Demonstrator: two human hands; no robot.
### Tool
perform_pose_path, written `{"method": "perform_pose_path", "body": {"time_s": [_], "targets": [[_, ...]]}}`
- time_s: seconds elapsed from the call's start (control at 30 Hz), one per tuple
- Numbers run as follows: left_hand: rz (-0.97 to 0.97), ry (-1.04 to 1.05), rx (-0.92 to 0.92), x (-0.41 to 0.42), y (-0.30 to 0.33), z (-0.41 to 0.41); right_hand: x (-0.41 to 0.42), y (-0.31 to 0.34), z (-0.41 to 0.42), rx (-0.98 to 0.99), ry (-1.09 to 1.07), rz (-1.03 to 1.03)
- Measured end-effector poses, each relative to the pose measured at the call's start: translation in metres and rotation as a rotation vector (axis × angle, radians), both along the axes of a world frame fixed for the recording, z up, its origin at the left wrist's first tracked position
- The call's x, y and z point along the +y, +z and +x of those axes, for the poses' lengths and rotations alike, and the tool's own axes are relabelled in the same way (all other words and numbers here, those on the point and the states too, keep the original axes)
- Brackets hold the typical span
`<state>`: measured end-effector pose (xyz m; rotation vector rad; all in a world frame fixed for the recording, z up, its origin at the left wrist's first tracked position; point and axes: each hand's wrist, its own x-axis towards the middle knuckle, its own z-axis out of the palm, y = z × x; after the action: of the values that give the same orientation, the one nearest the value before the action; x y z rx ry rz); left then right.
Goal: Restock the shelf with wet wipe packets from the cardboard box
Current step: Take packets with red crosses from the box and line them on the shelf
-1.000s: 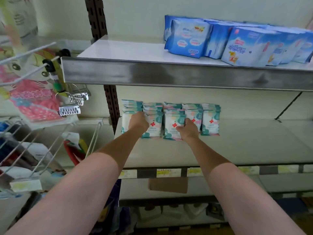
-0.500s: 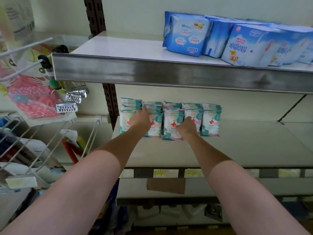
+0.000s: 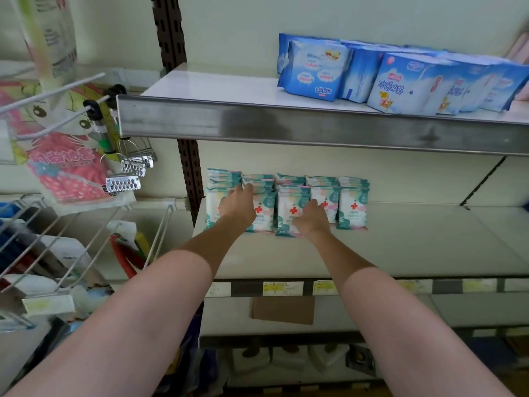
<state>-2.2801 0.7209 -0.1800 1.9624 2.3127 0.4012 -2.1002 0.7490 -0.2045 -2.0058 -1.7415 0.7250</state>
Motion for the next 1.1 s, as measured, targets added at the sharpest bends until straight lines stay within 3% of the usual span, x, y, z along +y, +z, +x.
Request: {"method": "perform_pose_path", "body": {"time_s": [0.4, 0.63, 0.83, 1.1], "targets": [[-0.069, -0.013, 0.081, -0.044, -0.01, -0.003, -0.056, -0.007, -0.002, 0.057, 0.084, 0.062], [-0.032, 0.092, 0.075, -0.096, -0.003, 0.003, -0.095, 0.003, 0.0, 0.112, 0.229, 0.054], [-0.155, 0.189, 0.191, -0.176, -0.009, 0.019, -0.149, -0.001, -0.006, 0.168, 0.369, -0.045], [-0.279, 0.377, 0.075, -0.307, -0.06, 0.009, -0.246, -0.061, -0.039, 0.111, 0.538, -0.305]]}}
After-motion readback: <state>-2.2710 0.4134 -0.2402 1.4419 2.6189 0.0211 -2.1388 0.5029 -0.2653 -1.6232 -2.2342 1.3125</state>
